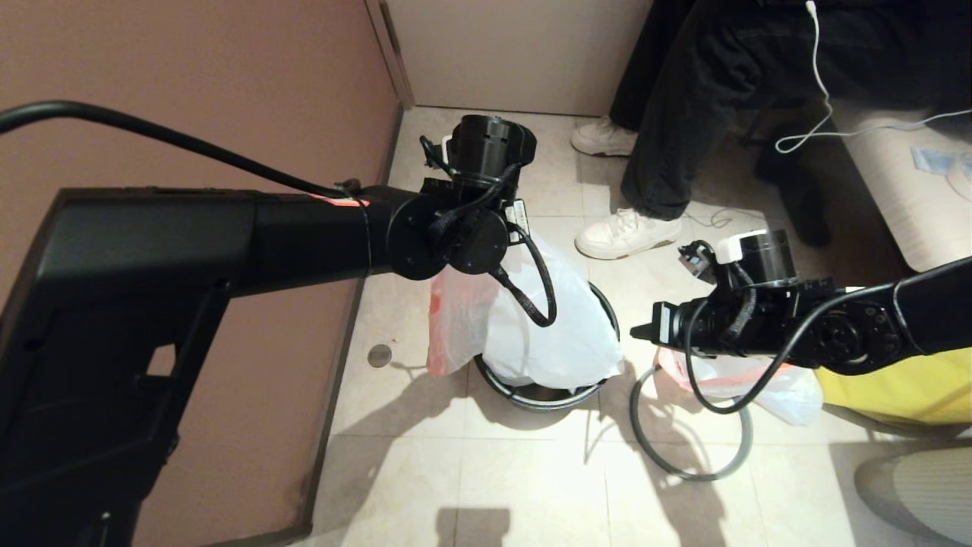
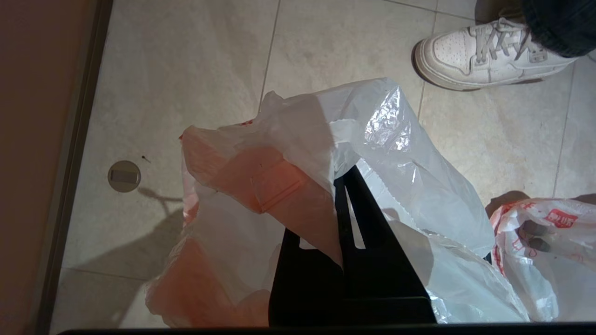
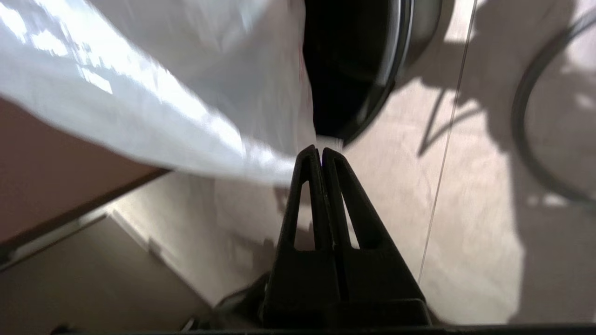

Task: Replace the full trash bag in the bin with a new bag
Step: Put the new garbage bag on the trash can

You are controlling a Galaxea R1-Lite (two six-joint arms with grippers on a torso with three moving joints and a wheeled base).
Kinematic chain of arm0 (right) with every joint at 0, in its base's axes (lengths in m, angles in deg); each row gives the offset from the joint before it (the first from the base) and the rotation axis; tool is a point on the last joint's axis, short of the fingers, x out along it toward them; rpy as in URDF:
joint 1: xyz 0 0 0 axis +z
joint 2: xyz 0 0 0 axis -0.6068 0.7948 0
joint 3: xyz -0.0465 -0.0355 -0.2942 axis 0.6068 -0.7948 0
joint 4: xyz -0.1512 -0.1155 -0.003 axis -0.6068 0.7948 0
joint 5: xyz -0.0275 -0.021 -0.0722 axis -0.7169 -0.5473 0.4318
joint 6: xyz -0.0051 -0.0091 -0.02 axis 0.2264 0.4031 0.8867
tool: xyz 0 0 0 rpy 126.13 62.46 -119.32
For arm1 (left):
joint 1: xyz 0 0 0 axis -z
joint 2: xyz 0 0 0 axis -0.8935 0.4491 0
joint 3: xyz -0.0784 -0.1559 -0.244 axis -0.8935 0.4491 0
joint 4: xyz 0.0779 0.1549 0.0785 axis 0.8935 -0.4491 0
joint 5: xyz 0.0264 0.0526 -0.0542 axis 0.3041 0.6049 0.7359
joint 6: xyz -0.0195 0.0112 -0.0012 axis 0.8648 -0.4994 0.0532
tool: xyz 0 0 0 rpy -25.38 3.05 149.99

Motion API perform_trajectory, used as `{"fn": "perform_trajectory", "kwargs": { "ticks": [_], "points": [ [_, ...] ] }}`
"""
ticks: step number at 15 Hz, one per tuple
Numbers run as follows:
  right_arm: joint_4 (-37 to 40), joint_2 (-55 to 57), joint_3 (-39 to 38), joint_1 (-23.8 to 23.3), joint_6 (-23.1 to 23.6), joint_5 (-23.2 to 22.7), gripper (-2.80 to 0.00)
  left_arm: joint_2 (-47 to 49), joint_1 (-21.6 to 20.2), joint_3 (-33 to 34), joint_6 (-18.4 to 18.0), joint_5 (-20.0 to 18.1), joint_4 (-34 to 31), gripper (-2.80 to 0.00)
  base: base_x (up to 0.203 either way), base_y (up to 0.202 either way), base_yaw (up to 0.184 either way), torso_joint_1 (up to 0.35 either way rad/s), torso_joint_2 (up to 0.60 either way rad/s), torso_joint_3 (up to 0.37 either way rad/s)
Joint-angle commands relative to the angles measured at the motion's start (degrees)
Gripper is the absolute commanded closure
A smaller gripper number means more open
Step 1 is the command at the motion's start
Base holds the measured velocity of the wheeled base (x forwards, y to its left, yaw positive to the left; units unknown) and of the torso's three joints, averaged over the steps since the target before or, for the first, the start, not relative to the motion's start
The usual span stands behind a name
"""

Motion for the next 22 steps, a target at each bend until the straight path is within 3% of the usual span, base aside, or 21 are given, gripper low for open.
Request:
{"fn": "perform_trajectory", "kwargs": {
  "ticks": [1, 3, 4, 7, 10, 12, 16, 19, 22],
  "points": [
    [2.92, -5.17, -2.64, -0.77, -0.20, -1.80, 0.00, -0.02, -0.17, -0.01, 0.15, 0.39, 0.32, 0.00, 0.000, 0.000, 0.000, 0.000, 0.00, 0.000],
    [2.73, -4.06, -4.21, 1.42, -1.70, -3.22, 0.00, -0.02, -0.41, -0.01, 0.15, 1.08, 1.44, 0.00, 0.000, 0.000, 0.000, 0.000, 0.00, 0.000],
    [1.45, -2.94, -4.18, 2.62, -4.88, -3.45, 0.00, -0.02, -0.34, -0.01, 0.15, 1.08, 1.63, 0.00, 0.000, 0.000, 0.000, 0.000, 0.00, 0.000],
    [-10.03, 1.63, -3.98, 5.15, -9.47, -3.89, 0.00, -0.11, -0.35, -0.01, 0.41, 0.74, 1.63, 0.00, 0.000, 0.000, 0.000, 0.000, 0.00, 0.000],
    [-17.59, 8.73, -0.97, 6.65, -10.75, -3.45, 0.00, -0.29, -0.17, -0.01, 0.59, 0.46, 1.63, 0.00, 0.000, 0.000, 0.000, 0.000, 0.00, 0.000],
    [-18.40, 13.40, 3.01, 6.79, -10.78, -2.88, 0.00, 0.07, -0.01, -0.10, 0.49, 0.38, 2.77, 0.00, 0.000, 0.000, 0.000, 0.000, 0.00, 0.000],
    [-18.12, 26.01, 17.93, 6.73, -11.22, -1.53, 0.00, 0.77, -0.34, -0.01, 0.24, 0.55, 6.02, 0.00, 0.000, 0.000, 0.000, 0.000, 0.00, 0.000],
    [-13.85, 30.66, 28.56, 7.96, -11.34, -0.34, 0.00, 1.19, -0.28, 0.06, 0.24, 0.46, 5.70, 0.00, 0.000, 0.000, 0.000, 0.000, 0.00, 0.000],
    [-9.32, 32.66, 30.11, 9.86, -11.21, 3.73, 0.00, 3.64, 0.01, 0.26, 0.24, 0.64, 5.83, 0.00, 0.000, 0.000, 0.000, 0.000, 0.00, 0.000]
  ]
}}
